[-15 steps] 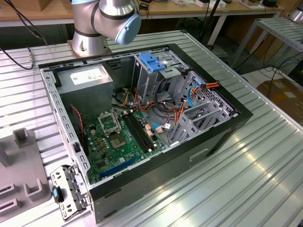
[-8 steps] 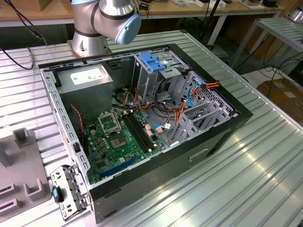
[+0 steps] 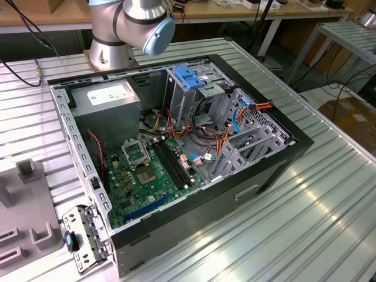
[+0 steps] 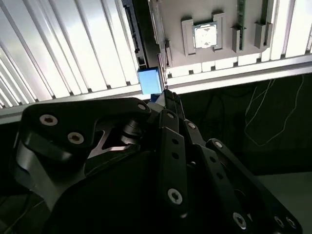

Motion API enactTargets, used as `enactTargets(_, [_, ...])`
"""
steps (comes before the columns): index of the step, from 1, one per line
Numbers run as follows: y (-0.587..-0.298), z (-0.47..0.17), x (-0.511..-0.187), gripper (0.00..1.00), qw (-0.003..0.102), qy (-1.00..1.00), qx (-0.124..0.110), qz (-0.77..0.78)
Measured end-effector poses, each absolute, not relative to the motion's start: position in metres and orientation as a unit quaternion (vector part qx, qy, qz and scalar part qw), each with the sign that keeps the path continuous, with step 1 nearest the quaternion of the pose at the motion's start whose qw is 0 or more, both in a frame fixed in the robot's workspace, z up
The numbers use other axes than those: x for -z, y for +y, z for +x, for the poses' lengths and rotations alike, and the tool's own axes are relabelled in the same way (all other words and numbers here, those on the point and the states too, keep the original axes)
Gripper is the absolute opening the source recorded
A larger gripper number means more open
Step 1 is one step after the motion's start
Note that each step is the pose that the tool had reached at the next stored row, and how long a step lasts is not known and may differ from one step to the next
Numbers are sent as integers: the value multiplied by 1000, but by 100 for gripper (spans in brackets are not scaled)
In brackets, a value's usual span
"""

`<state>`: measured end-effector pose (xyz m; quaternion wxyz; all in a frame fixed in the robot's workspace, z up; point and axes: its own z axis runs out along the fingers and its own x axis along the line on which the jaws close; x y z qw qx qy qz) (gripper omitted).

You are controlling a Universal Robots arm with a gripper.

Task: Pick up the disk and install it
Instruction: 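Pick up the disk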

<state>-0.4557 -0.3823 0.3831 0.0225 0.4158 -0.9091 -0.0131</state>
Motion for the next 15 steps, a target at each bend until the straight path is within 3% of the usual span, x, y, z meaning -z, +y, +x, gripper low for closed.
enactTargets(15, [-382,-456,-383,11,25,-818,9,575])
